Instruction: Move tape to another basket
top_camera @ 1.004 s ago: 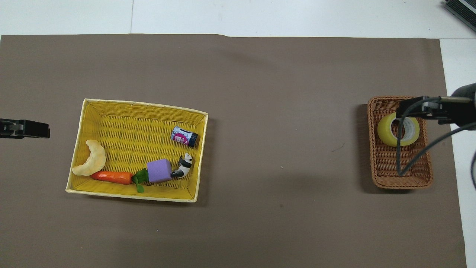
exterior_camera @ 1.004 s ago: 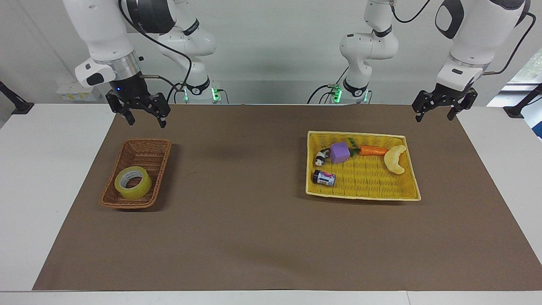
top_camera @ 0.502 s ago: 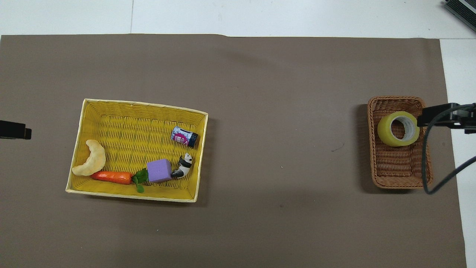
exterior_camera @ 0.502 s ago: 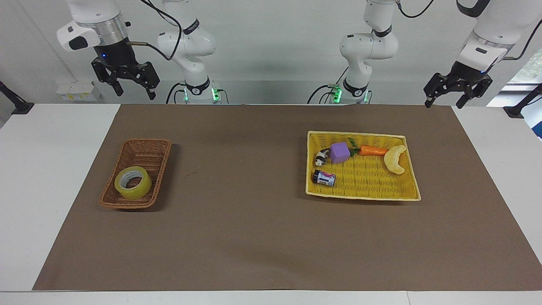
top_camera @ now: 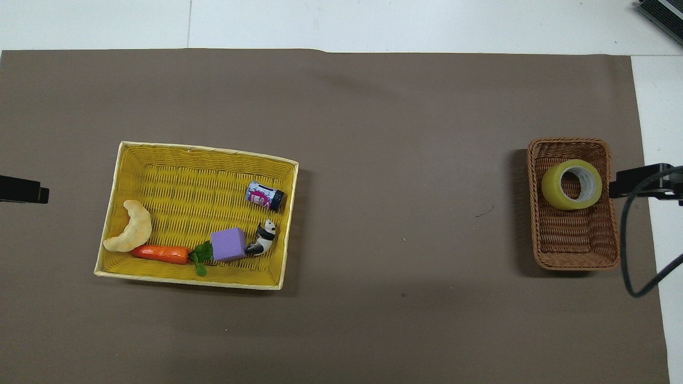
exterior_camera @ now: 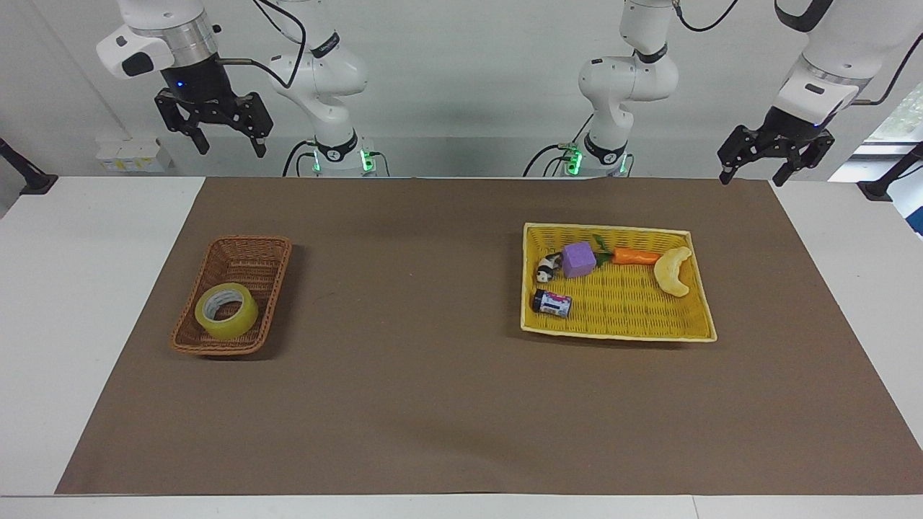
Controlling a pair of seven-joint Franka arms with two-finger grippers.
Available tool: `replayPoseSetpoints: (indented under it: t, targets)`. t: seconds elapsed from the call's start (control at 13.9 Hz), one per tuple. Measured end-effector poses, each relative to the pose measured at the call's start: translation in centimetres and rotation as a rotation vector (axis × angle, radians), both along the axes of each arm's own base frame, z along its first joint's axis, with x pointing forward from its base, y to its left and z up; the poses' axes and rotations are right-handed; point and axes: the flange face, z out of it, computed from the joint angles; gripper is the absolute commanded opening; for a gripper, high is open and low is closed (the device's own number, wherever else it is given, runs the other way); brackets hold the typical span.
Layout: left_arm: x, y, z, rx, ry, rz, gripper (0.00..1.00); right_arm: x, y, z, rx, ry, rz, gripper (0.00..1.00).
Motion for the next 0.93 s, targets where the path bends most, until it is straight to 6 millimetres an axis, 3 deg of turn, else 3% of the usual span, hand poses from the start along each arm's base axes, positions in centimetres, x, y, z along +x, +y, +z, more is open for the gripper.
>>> replayPoseSetpoints:
  t: [0.93]
  targets:
    - [-0.01, 0.00, -0.01, 0.000, 0.001, 0.000, 1.00, -0.55, 0.19, -0.41, -0.001, 0.015, 0.050, 1.00]
